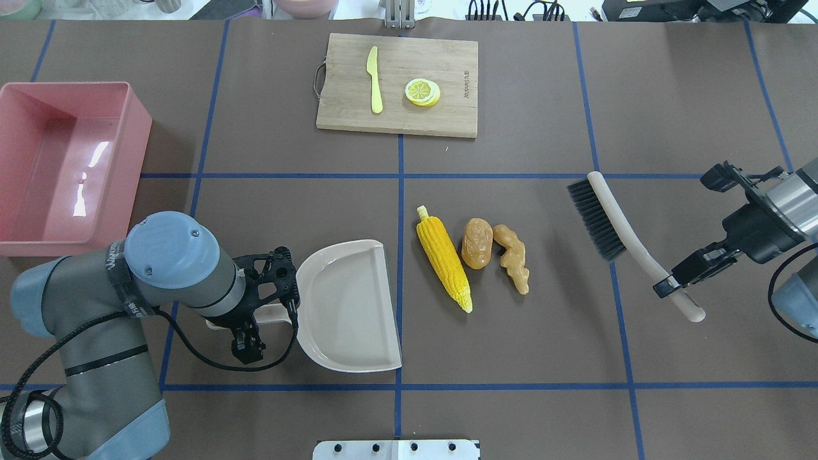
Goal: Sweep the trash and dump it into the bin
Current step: 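Grasp the white dustpan handle with the left gripper while the right lifts the brush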
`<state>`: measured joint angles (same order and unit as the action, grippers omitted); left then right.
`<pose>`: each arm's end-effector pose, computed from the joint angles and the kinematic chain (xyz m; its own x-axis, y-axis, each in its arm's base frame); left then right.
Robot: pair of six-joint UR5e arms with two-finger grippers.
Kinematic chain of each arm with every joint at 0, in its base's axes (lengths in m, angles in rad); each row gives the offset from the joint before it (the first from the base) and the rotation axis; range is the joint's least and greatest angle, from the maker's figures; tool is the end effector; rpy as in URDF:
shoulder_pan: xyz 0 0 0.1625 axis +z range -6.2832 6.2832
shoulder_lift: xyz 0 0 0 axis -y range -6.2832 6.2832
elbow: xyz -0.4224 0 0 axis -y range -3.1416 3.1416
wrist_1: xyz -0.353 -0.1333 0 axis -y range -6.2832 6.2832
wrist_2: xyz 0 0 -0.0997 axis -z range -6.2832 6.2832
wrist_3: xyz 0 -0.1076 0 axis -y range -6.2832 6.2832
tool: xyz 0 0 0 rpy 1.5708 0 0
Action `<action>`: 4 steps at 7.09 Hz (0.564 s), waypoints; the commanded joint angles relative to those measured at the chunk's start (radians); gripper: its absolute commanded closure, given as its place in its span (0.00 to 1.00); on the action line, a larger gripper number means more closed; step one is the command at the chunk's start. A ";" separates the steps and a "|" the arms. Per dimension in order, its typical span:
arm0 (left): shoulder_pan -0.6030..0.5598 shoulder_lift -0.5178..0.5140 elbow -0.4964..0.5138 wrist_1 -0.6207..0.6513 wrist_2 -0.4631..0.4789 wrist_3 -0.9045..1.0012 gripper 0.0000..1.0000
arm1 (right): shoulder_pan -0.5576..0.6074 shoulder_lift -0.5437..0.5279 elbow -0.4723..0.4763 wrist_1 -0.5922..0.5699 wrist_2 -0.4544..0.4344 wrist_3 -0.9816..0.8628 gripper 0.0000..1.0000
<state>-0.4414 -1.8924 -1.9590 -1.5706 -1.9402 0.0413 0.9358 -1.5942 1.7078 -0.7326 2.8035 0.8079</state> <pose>0.4499 -0.3171 0.3444 0.1572 0.9562 -0.2468 -0.6930 0.2848 0.6623 -0.2281 -0.3632 0.4843 0.1184 -0.2258 0.9670 0.3742 0.9121 0.1671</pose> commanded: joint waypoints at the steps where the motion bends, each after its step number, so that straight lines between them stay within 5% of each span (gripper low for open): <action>1: 0.004 -0.001 0.020 -0.020 0.001 0.002 0.11 | -0.089 0.058 0.010 0.004 -0.076 0.141 1.00; 3: 0.009 0.010 0.029 -0.055 0.000 0.002 0.86 | -0.159 0.111 0.010 0.004 -0.149 0.223 1.00; 4: 0.009 0.009 0.028 -0.075 -0.005 -0.006 1.00 | -0.182 0.115 0.007 0.004 -0.179 0.223 1.00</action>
<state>-0.4335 -1.8865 -1.9286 -1.6226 -1.9410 0.0414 0.7901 -1.4951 1.7171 -0.7283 2.6678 1.0114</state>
